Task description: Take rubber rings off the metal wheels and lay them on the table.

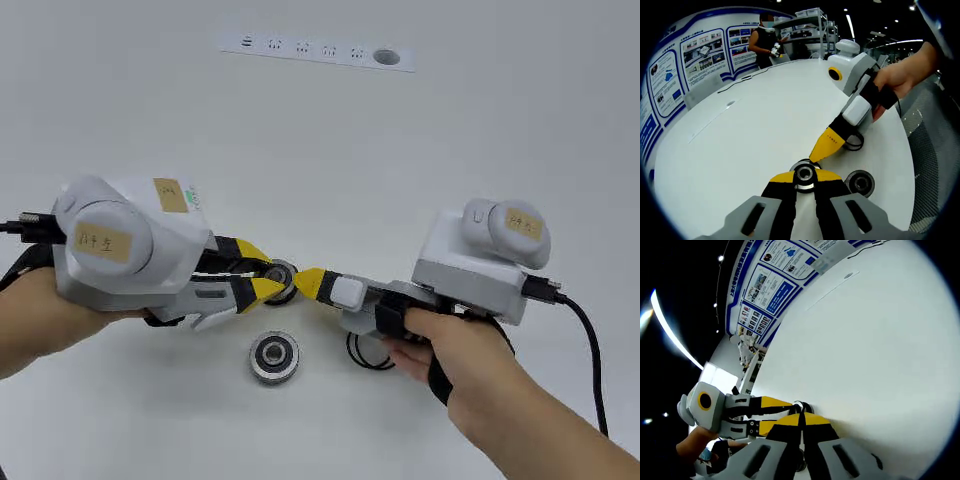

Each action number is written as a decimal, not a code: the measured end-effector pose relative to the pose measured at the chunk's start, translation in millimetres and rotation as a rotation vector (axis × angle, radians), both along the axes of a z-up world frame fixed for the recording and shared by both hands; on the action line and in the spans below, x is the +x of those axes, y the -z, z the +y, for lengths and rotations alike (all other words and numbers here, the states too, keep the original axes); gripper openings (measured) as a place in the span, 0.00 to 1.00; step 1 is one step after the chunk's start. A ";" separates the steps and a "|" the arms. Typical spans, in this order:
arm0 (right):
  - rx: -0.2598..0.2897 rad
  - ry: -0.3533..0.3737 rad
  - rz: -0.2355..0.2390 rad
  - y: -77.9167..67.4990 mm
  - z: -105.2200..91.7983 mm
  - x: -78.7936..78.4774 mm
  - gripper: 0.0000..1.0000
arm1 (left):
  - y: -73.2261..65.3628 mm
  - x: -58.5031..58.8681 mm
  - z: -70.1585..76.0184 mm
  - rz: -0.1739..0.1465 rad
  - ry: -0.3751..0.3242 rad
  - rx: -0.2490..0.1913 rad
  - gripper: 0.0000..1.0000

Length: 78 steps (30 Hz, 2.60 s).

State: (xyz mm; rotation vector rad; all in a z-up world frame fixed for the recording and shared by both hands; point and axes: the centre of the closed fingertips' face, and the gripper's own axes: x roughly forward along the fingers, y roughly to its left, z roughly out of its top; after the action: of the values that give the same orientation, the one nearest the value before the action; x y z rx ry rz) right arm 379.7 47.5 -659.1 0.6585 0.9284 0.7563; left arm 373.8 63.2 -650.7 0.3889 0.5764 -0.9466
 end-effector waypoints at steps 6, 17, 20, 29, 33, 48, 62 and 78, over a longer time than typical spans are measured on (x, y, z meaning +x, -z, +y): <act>-0.030 -0.012 -0.027 -3.2 3.4 -1.1 0.01 | 0.0 -0.4 0.0 0.000 -0.003 -0.004 0.13; -0.052 -0.038 -0.049 -3.4 9.1 -1.1 0.01 | -0.1 -0.1 0.3 -0.002 0.001 -0.003 0.13; -0.062 -0.059 -0.070 -4.6 12.6 -1.9 0.01 | -0.1 0.1 0.5 -0.001 0.002 -0.003 0.13; -0.084 -0.086 -0.100 -6.9 16.4 -0.2 0.01 | -0.2 1.8 1.4 -0.002 0.006 0.002 0.13; -0.076 -0.072 -0.085 -7.6 14.3 -0.4 0.01 | 0.0 2.3 1.8 -0.002 0.006 0.003 0.13; -0.048 -0.036 -0.033 -8.2 9.4 -2.3 0.02 | 0.6 0.9 2.2 -0.016 0.021 0.044 0.14; -0.018 -0.034 -0.021 -15.6 14.1 -4.0 0.02 | -11.0 -0.8 15.3 -0.042 -0.028 0.033 0.31; 0.015 0.018 -0.038 -37.5 -4.4 -6.5 0.02 | -33.0 -7.4 30.4 -0.078 -0.118 -0.003 0.34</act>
State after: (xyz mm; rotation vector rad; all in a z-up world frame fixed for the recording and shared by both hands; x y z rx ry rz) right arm 373.2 43.2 -621.6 0.6627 0.8814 0.7576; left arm 366.4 93.7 -617.7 0.3838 0.5212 -0.8152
